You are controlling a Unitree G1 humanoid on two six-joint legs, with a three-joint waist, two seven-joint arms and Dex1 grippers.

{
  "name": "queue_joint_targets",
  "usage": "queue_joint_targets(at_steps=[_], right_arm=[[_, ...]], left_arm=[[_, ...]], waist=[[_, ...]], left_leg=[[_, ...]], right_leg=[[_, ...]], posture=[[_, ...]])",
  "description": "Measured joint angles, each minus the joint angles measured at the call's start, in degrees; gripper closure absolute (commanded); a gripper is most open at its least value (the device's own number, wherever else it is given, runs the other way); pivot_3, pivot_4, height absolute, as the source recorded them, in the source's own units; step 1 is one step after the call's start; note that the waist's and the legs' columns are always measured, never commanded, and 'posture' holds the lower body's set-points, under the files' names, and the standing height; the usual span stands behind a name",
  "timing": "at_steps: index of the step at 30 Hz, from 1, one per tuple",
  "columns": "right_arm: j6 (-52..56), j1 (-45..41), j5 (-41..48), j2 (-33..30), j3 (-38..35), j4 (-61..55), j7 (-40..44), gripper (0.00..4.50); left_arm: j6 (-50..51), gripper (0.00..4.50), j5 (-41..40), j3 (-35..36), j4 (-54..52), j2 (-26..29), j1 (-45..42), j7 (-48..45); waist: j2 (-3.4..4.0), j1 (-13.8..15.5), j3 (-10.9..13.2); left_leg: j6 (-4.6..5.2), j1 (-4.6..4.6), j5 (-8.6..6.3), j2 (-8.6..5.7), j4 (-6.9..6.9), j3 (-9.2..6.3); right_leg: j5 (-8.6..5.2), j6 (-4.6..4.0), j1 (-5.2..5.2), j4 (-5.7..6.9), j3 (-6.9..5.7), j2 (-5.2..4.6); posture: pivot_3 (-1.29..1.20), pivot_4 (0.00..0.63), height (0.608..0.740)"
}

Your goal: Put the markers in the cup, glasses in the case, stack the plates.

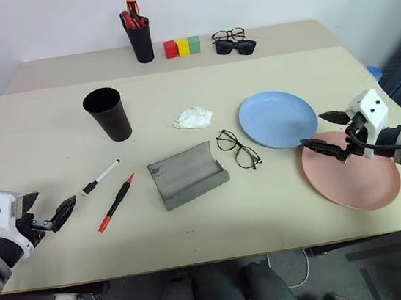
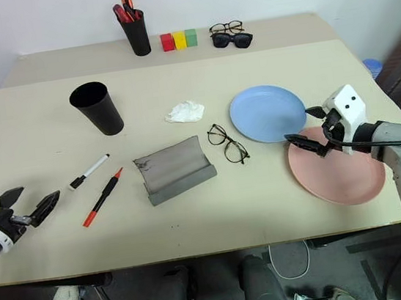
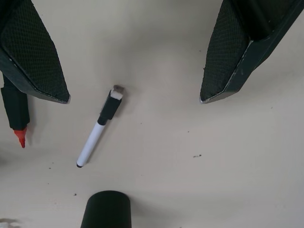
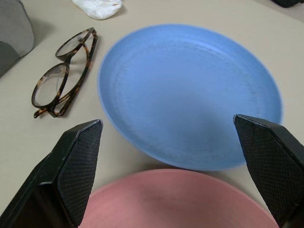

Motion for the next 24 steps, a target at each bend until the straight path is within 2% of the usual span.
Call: queue_joint_targets(at_steps=[6,12,17,24], right_arm=[[-1.1,-1.91,-0.45,2.63,3.3,0.11,-0.52,0.0],[-0.29,-2.5,-0.15,4.9,5.68,-3.64,-1.06,0.0],[3.35,-4.38,2.05,10.41,11.85,-15.53,-2.24,0.0],[9.29,-4.52,4.32,16.69,17.62,-26.19,-7.0,0.0]], left_arm=[[1.12,0.03,0.0,-3.16,-2.35,-1.01,-1.04,1.17],[10.13,0.03,-4.3,-8.72,-10.76,-0.07,-2.91,2.01],[21.61,0.03,-1.62,-20.53,-12.82,5.56,-10.77,6.63],[37.58,0.03,-1.29,-26.76,-8.0,3.66,-23.42,12.05]], waist=[[0.0,0.28,0.0],[0.01,0.21,0.0],[0.02,-0.1,0.0],[-0.02,0.21,0.0]], left_leg=[[0.0,-0.03,0.0,-0.02,0.02,-0.02],[0.0,-0.01,0.0,-0.01,0.03,-0.05],[0.0,0.05,0.0,-0.03,0.04,-0.09],[0.0,-0.03,0.0,-0.1,0.1,-0.17]], right_leg=[[0.0,0.01,0.02,0.0,0.0,-0.02],[0.01,0.01,0.02,0.03,-0.01,-0.01],[0.01,-0.01,0.0,0.15,0.01,0.19],[0.02,0.0,0.0,0.15,-0.07,0.13]], posture=[[0.0,0.15,0.74],[0.0,0.15,0.74],[0.0,0.15,0.74],[0.0,0.15,0.74]])
